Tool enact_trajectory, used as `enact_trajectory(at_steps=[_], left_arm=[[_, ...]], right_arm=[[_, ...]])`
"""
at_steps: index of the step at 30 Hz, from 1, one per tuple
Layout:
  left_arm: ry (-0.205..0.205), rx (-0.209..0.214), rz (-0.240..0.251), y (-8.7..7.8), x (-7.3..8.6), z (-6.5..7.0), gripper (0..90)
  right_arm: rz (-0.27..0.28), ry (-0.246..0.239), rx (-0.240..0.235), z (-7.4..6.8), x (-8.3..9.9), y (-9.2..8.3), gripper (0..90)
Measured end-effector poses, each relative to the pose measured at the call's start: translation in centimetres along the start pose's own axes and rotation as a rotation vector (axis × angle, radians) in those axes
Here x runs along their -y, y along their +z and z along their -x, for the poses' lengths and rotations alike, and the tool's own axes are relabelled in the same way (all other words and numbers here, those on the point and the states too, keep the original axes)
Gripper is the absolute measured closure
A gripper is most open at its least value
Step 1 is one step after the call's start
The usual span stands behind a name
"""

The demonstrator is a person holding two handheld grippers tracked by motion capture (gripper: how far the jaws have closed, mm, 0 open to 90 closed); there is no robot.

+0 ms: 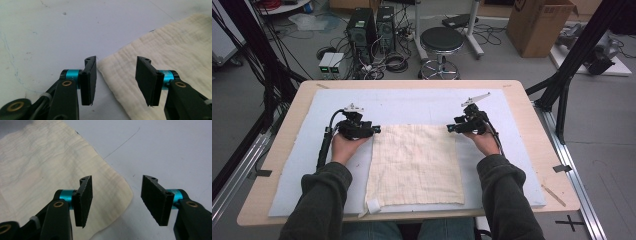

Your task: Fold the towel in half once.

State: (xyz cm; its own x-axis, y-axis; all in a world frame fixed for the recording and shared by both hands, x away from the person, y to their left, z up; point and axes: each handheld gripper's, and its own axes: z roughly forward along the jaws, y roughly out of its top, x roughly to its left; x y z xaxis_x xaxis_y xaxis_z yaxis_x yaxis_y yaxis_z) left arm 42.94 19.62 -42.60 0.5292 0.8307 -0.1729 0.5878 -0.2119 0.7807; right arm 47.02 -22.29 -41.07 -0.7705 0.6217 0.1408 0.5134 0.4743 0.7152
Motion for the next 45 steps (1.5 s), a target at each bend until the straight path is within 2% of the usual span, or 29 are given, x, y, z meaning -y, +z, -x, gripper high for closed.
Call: enact_trajectory(at_steps=[5,8,13,16,21,23,26,28,33,45], left_arm=[[-0.024,-0.017,-0.006,0.6,0.2,-0.4,54.6],[-0.092,-0.011,-0.016,1.1,0.4,-0.8,56.8],[-0.082,-0.022,-0.033,1.7,0.7,-0.8,61.0],[-0.056,-0.022,-0.036,1.9,0.7,-0.5,66.4],[-0.019,-0.035,-0.049,1.9,0.7,-0.2,77.7],[-0.023,-0.031,-0.054,1.9,0.7,-0.1,82.8],[-0.031,-0.021,-0.052,2.0,0.7,-0.1,86.7],[-0.025,-0.022,-0.053,1.9,0.6,0.0,87.2],[-0.005,-0.013,-0.041,1.5,0.4,0.1,87.5],[-0.053,0.009,0.047,0.3,-0.9,-0.3,87.8]], right_arm=[[-0.015,0.016,0.012,0.3,0.2,0.7,46.8],[-0.020,0.032,0.023,0.6,0.3,1.1,49.6],[-0.073,0.055,0.039,0.8,0.7,1.8,54.5],[-0.087,0.059,0.035,0.8,0.9,2.2,57.8],[-0.093,0.040,0.049,0.4,0.7,2.5,70.2],[-0.095,0.028,0.053,0.3,0.6,2.5,76.7],[-0.104,0.029,0.022,0.3,0.6,2.5,84.5],[-0.116,0.030,0.017,0.2,0.5,2.5,85.1],[-0.100,0.022,0.040,0.4,0.3,1.8,85.3],[-0.022,0.028,0.049,0.8,-0.1,0.0,85.4]])
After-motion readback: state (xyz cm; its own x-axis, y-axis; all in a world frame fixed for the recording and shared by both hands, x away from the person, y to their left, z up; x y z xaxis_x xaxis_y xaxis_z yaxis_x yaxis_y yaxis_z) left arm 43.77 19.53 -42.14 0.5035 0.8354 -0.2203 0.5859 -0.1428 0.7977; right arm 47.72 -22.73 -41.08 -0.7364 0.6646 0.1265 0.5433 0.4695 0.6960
